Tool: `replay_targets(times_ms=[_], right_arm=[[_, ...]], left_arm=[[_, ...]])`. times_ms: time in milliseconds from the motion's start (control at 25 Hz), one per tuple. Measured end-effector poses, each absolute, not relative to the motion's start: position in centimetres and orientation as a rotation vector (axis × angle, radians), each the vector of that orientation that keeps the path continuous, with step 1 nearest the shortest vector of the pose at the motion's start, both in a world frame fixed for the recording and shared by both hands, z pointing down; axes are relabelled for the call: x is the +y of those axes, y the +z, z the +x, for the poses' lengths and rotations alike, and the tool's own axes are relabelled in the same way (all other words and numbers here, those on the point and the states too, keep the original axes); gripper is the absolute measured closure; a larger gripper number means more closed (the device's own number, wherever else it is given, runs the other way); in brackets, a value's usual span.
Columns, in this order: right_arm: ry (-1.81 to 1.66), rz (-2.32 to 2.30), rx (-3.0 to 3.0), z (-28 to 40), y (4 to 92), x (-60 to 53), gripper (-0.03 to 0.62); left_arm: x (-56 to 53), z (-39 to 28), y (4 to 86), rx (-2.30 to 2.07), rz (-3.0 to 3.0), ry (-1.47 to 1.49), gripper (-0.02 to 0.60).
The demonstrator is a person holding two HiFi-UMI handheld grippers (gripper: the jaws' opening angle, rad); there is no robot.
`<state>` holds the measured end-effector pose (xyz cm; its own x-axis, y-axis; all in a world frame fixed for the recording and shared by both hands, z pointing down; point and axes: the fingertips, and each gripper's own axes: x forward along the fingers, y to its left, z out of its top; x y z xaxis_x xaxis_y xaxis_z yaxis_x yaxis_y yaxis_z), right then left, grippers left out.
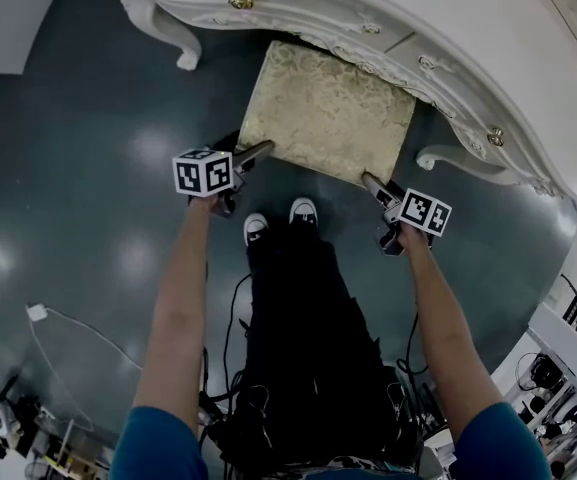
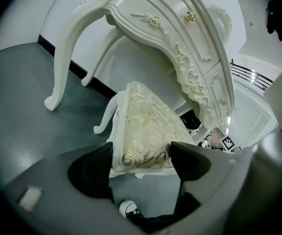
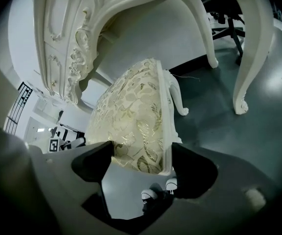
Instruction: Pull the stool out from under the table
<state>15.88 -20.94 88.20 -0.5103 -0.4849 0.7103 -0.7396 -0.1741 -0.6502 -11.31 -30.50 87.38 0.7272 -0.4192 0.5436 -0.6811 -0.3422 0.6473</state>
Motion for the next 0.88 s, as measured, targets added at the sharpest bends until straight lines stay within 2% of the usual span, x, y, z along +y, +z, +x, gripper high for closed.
replay_targets(times_ms=[600,880], right_arm=[[1.754,1.373,-1.749,13.8,88.5,-11.5,0.221],[1.738,1.344,-1.744,13.7,88.5,-11.1,0.22]], left_arm=[[-20.4,-13.8,88.3,-0.806,1.885,0.415,0.193],[-19.2,-14.3,88.6,-0.803,1.842,0.442,0.189]])
